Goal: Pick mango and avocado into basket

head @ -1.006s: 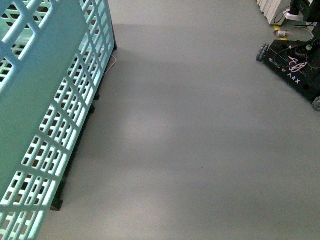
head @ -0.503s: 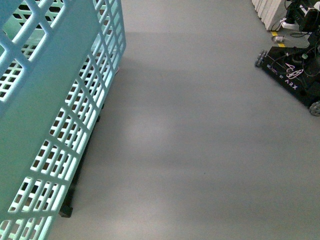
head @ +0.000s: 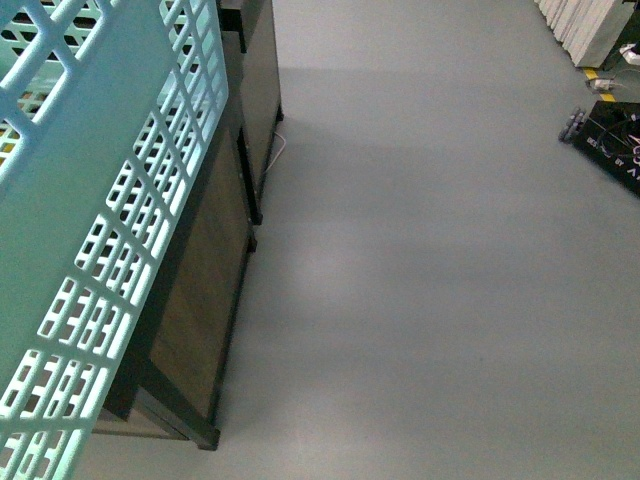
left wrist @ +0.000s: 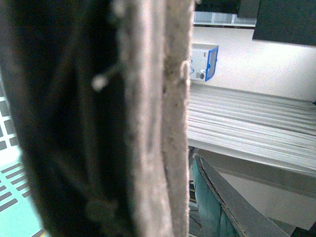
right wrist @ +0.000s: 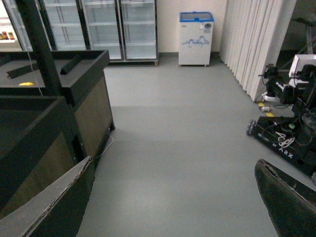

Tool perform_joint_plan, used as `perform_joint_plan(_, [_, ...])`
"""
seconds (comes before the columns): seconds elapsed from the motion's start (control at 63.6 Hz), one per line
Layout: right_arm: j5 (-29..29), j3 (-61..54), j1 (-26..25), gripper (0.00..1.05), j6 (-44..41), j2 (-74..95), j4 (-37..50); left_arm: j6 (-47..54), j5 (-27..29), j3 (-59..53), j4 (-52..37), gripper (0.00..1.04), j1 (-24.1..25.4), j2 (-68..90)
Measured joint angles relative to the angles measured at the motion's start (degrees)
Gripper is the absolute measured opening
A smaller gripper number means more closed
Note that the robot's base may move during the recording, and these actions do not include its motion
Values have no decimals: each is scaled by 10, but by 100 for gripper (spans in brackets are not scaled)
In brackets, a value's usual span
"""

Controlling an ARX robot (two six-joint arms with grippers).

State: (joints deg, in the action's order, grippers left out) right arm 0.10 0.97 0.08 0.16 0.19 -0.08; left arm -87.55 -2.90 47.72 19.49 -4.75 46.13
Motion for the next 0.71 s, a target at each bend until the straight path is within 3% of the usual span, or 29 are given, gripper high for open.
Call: perform_joint_plan(0.708, [0, 0, 0, 96, 0, 0, 0, 0, 0, 0, 0, 28, 0, 0])
